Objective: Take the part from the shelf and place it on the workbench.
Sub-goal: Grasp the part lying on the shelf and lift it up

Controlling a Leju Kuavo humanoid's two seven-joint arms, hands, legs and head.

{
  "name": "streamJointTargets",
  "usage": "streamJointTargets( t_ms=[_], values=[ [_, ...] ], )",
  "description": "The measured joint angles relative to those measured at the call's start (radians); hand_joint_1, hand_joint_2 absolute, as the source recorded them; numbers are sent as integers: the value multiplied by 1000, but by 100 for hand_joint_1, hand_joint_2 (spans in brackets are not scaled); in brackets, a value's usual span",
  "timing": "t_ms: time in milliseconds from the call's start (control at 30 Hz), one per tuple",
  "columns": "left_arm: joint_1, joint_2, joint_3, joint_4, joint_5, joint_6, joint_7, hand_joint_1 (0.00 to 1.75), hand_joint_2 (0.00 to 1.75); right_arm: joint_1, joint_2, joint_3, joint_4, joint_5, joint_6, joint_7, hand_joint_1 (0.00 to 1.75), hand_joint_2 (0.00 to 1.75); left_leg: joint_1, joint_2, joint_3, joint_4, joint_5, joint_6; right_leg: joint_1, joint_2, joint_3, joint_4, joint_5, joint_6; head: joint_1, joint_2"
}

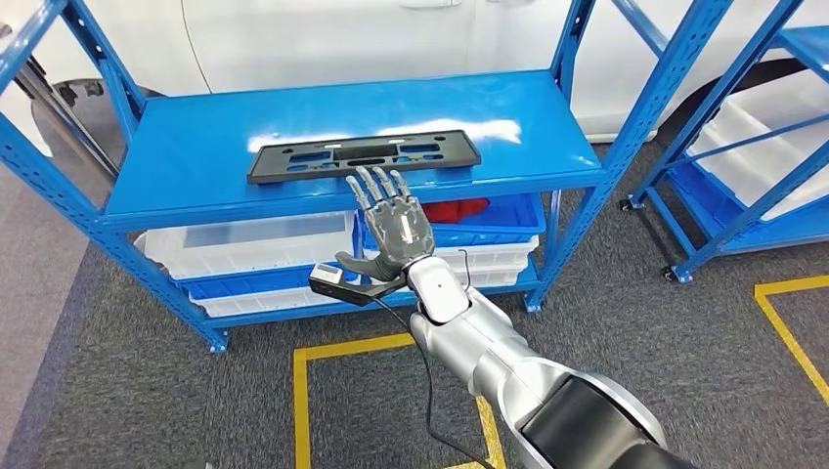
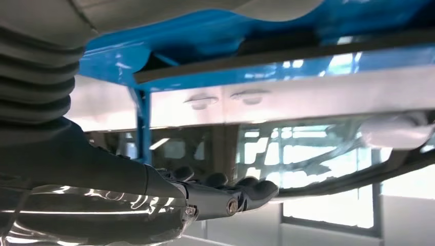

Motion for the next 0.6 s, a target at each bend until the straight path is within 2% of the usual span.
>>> streamJointTargets(
  t_ms=[67, 133, 233, 267, 300, 333, 367, 400, 433, 467, 500, 600],
  values=[
    [0, 0, 0, 0, -2, 0, -1, 0, 0, 7, 10, 3, 10, 20, 23, -3, 0, 175, 1, -1, 1, -1, -3, 15, -3, -1, 0, 5, -9, 8, 0, 0],
    [-1, 0, 0, 0, -2, 0, -1, 0, 0, 10, 18, 8, 18, 31, 40, -5, 0, 175, 1, 0, 6, -3, -6, 27, -6, -4, -26, 63, -43, 16, 0, 0],
    [-2, 0, 0, 0, -2, 0, -1, 0, 0, 19, 22, 15, 31, 35, 49, -6, 0, 175, -4, 0, 11, -3, -13, 38, -7, -5, -133, 258, -116, 19, 0, 0],
    [-2, 0, 0, 0, -2, 0, -1, 0, 0, 24, 22, 16, 36, 35, 49, -6, 0, 175, -6, -1, 14, -3, -15, 40, -6, -5, -159, 296, -117, 17, 0, 0],
    [-1, 0, 0, 0, -2, 0, -1, 0, 0, 28, 23, 17, 40, 35, 50, -6, 0, 175, -9, -1, 18, -3, -19, 41, -5, -5, -167, 294, -98, 12, 0, 0],
    [0, 0, 0, 0, -2, 0, -1, 0, 0, 30, 23, 18, 43, 35, 54, -6, 0, 175, -12, -2, 24, -2, -22, 42, -3, -5, -156, 254, -63, 6, 0, 0],
    [1, 0, 0, 0, -2, 0, -1, 0, 0, 30, 23, 19, 46, 36, 60, -7, 0, 175, -15, -3, 30, -3, -26, 42, 1, -5, -130, 184, -17, -5, 0, 0],
    [1, -1, 0, 1, -2, 0, -1, 0, 0, 29, 24, 21, 47, 36, 68, -7, 0, 175, -18, -4, 35, -3, -30, 40, 6, -5, -100, 116, 17, -16, 0, 0],
    [0, -2, 0, 1, -2, 0, -1, 0, 0, 28, 25, 23, 49, 37, 78, -8, 0, 175, -19, -4, 38, -3, -33, 38, 11, -6, -77, 60, 39, -25, 0, 0],
    [0, -3, 0, 2, -2, 0, -1, 0, 0, 28, 26, 26, 51, 38, 84, -9, 0, 175, -19, -3, 39, -4, -35, 34, 15, -6, -62, 27, 47, -31, 0, 0],
    [-1, -4, 0, 2, -2, 0, -1, 0, 0, 29, 27, 29, 53, 39, 87, -8, 0, 175, -19, -3, 40, -6, -37, 29, 18, -6, -58, 16, 42, -33, 0, 0],
    [0, -2, 0, 2, -2, -1, -1, 0, 0, 31, 30, 35, 59, 55, 86, 6, 0, 175, -18, 0, 44, -2, -49, 13, 11, -5, -41, -10, 46, -34, 0, 0]
  ],
)
